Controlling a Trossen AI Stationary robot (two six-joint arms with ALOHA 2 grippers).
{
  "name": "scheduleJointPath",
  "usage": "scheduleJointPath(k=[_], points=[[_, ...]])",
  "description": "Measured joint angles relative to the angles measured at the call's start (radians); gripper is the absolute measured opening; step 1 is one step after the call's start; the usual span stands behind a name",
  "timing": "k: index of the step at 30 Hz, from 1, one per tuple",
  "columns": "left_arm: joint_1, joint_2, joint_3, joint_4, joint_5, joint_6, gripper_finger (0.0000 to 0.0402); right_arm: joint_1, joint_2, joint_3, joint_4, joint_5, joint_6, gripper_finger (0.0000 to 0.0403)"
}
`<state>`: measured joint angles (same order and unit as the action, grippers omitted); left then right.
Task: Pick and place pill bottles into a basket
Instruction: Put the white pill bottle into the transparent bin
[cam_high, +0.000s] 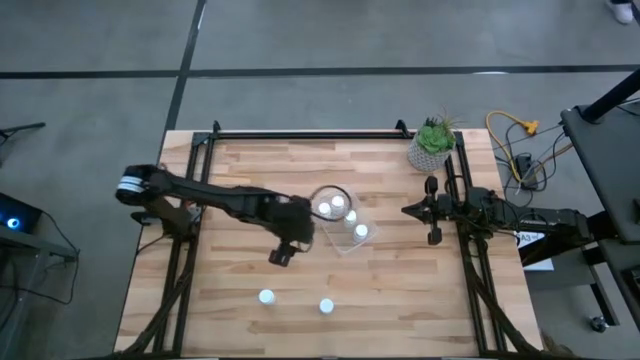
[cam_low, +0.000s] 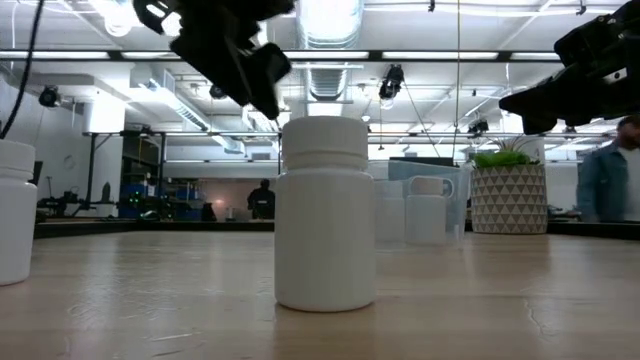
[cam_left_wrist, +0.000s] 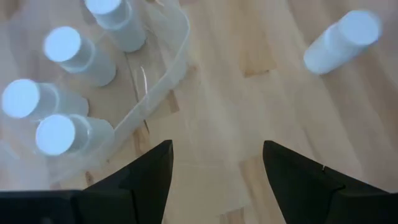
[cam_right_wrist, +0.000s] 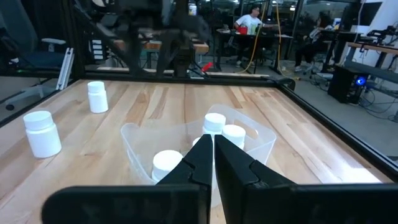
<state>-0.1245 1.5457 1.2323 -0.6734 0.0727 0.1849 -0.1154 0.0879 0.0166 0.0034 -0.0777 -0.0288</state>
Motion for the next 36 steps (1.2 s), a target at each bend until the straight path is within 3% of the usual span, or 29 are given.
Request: scheduleJointPath(k=[5,9,23,36], points=[[-0.022,-0.119,-0.126,0.038,-0.003,-0.142,0.0231,0.000,0.001,0.000,0.001,0.000,0.000,0.0009],[-0.086,-0.143,-0.163,0.035,-0.002,-0.236,0.0231,0.000,0.001,0.000,0.000,0.000,0.000,0.0009],[-0.369,-0.087,-0.165,0.037,-0.156,-0.461,0.0231,0.000,0.001,0.000,0.000,0.000,0.000,0.0009],[-0.433,-0.057,-0.099,0.024,-0.096,-0.524,0.0231,0.000,0.001,0.000,0.001,0.000,0.001,0.0009]])
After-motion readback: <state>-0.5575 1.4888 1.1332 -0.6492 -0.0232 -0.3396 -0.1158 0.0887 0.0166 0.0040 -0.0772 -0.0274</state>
